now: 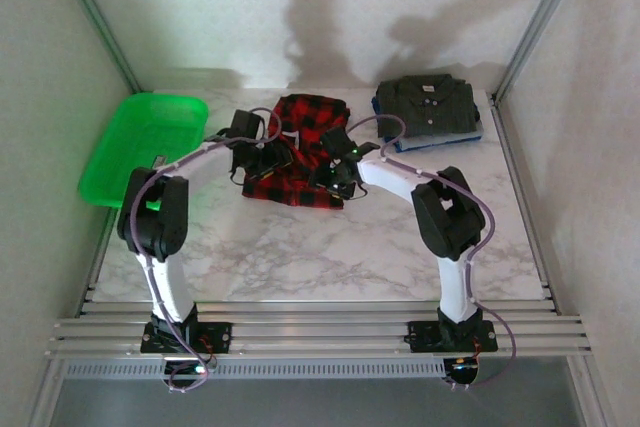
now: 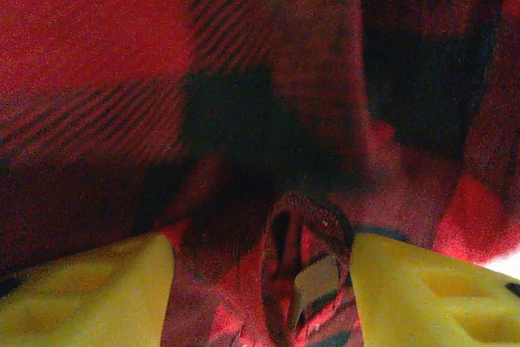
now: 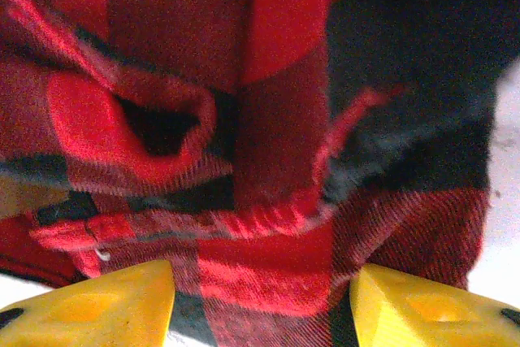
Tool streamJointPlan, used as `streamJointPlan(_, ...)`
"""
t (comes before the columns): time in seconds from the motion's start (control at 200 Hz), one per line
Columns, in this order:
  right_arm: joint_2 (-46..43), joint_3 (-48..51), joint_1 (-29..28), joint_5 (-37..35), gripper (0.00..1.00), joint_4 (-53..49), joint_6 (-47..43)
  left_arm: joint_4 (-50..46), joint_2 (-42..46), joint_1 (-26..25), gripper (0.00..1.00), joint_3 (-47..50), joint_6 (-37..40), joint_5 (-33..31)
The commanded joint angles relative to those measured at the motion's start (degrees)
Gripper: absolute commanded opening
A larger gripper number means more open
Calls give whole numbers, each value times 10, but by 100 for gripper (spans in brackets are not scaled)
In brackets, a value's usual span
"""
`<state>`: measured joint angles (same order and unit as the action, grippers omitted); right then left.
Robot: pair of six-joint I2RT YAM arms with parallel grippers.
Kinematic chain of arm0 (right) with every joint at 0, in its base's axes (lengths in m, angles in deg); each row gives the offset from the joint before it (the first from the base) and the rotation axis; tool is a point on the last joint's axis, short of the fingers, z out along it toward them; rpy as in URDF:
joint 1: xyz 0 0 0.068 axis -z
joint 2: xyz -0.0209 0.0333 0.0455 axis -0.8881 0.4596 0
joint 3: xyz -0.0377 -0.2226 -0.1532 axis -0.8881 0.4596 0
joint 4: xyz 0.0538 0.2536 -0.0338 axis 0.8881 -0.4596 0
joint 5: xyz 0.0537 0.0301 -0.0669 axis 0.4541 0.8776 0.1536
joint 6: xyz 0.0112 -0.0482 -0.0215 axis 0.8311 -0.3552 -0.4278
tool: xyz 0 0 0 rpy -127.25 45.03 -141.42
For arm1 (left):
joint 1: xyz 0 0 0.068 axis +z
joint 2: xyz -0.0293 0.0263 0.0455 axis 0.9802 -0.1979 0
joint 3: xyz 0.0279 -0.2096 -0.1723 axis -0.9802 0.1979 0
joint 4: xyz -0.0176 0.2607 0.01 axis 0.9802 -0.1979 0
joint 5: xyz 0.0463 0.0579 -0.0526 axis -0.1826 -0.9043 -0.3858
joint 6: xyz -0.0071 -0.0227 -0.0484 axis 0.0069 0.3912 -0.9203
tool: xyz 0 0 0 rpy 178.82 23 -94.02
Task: Fold and stack the long sleeve shirts
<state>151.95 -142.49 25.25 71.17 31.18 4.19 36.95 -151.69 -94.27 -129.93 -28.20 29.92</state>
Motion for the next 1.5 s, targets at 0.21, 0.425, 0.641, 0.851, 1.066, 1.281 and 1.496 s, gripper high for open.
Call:
streamJointPlan(0.21, 10, 2, 2, -9, 56, 18, 27, 26, -55, -6, 53, -116, -40, -4)
streamJointPlan(0.425, -8, 20, 1, -18, 57, 21, 36, 157, -81, -7, 54, -122, -150, 54)
streamJointPlan(0.641, -34, 14, 3, -45, 61, -3, 41, 189, -46, 0, 66, -125, -176, 69)
streamJointPlan(0.851, -37, -27, 5, -55, 62, -38, 46, 85, 85, 50, 75, -53, -130, 7)
streamJointPlan(1.066, 5, -67, 9, -50, 62, -39, 76, 66, 243, 51, 76, 101, -126, -14)
streamJointPlan(1.281, 52, -109, 13, -46, 57, -52, 92, 86, 370, 33, 75, 282, -159, -19)
streamJointPlan(1.496, 42, -106, 15, -45, 56, -66, 120, 118, 433, 14, 73, 392, -209, -24)
